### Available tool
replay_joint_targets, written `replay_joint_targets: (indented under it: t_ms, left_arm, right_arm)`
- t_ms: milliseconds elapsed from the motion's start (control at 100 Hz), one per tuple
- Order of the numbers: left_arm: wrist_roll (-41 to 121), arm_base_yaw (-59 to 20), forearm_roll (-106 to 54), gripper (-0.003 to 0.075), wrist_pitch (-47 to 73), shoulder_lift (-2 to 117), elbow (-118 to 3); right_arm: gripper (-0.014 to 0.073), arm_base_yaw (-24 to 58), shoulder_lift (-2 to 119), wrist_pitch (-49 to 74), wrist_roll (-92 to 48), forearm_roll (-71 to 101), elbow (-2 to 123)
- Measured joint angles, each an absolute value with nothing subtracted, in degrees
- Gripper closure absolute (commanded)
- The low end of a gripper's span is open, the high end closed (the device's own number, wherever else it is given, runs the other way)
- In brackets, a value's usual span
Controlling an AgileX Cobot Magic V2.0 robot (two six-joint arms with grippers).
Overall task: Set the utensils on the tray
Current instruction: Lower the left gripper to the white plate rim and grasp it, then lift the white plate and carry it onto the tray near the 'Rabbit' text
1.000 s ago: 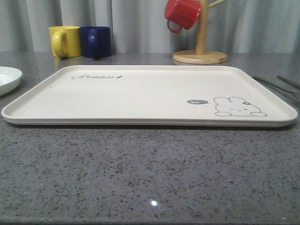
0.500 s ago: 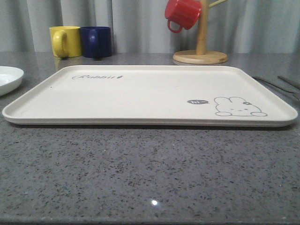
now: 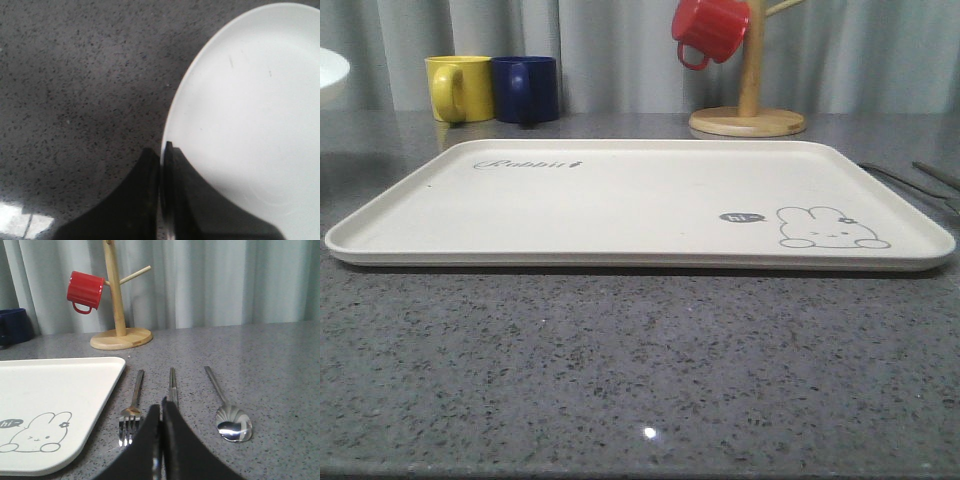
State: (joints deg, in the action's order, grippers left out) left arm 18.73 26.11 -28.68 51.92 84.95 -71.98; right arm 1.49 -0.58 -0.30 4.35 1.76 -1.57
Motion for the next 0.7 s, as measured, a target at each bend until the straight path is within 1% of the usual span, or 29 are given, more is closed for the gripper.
replay_joint_targets:
  t_ms: [150, 270, 480, 700]
  left_arm:
    - [21.40, 25.82, -33.62, 0.0737, 55.13, 84.10, -72.71]
    - [21.77, 22.56, -34.34, 0.0738, 55.88, 84.10, -74.08]
    - [21.91, 12.34, -34.98, 0.0738, 56.21, 85.82, -77.49]
    - [21.56, 1.61, -35.08, 0.0738, 56.35, 91.95, -81.11]
  right_arm:
    - [0.0662, 1.49, -0.58, -0.30, 4.35, 1.76, -1.57]
    - [0.0662, 1.49, -0.58, -0.30, 4.35, 1.76, -1.57]
    - [0.0662, 1.49, -0.58, -0.30, 4.35, 1.76, -1.57]
    - [0.0662, 1.49, -0.58, -0.30, 4.35, 1.76, -1.57]
